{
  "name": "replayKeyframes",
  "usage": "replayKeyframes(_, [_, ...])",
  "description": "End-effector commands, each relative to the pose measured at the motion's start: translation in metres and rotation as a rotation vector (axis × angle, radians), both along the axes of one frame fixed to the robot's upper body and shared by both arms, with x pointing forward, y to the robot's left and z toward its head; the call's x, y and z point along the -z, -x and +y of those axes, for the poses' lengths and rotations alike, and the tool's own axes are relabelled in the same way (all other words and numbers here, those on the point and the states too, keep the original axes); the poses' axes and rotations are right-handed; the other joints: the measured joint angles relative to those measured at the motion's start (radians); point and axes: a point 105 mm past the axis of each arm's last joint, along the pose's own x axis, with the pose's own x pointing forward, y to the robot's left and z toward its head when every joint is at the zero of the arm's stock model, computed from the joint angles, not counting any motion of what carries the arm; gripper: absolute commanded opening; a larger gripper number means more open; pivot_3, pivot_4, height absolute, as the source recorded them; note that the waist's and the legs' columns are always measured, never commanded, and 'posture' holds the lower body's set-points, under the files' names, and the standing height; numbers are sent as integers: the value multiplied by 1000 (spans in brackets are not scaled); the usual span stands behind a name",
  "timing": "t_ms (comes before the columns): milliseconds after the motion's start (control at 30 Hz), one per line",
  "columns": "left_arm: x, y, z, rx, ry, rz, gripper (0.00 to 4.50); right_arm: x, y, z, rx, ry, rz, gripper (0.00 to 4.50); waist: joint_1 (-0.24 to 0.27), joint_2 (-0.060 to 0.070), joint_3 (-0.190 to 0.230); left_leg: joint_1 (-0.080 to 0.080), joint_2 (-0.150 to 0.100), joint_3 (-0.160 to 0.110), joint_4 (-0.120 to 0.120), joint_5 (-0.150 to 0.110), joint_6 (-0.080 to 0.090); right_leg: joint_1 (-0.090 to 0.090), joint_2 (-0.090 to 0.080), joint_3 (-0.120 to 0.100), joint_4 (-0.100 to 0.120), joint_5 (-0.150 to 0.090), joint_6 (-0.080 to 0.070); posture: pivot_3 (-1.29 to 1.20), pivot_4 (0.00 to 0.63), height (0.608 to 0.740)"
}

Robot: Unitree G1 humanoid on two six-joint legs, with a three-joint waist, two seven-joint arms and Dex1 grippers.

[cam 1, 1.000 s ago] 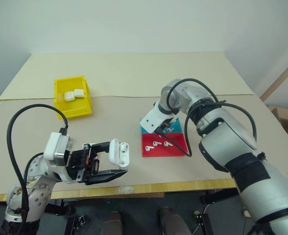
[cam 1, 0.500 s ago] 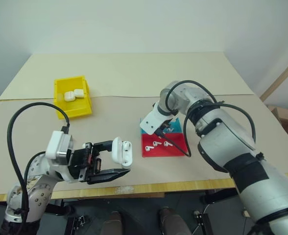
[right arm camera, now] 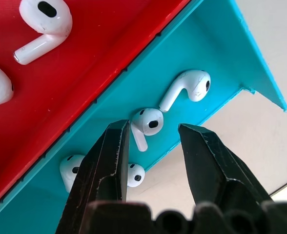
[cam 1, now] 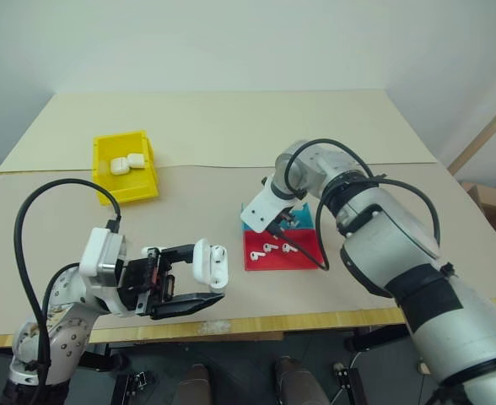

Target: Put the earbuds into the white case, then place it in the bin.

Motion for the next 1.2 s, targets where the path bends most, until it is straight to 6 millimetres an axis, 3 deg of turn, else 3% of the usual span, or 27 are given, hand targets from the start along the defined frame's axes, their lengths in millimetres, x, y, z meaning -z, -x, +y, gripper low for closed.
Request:
replayKeyframes(33, [-4, 4, 0, 6, 3, -40, 2767, -4, -1, 1, -25, 10, -20, 1998, 0, 0, 0, 0, 0, 0, 0, 0, 0, 0, 0, 0, 0, 0, 0, 0, 150, 740])
replayKeyframes(333, [-3, 4, 0, 1, 3, -40, 2767, -3, 0, -1, -39, 27, -26, 1998, 0, 0, 0, 0, 0, 0, 0, 0, 0, 0, 0, 0, 0, 0, 0, 0, 150, 740])
replayKeyframes(400, [-3, 4, 0, 2, 4, -40, 2767, -4, -1, 3, -38, 0, -38, 1636, 0, 0, 0, 0, 0, 0, 0, 0, 0, 0, 0, 0, 0, 0, 0, 0, 150, 740])
replayKeyframes(1200, [-2, 3, 0, -3, 2, -48, 2767, 0, -3, 0, -53, 46, -59, 1636, 0, 0, 0, 0, 0, 0, 0, 0, 0, 0, 0, 0, 0, 0, 0, 0, 150, 740])
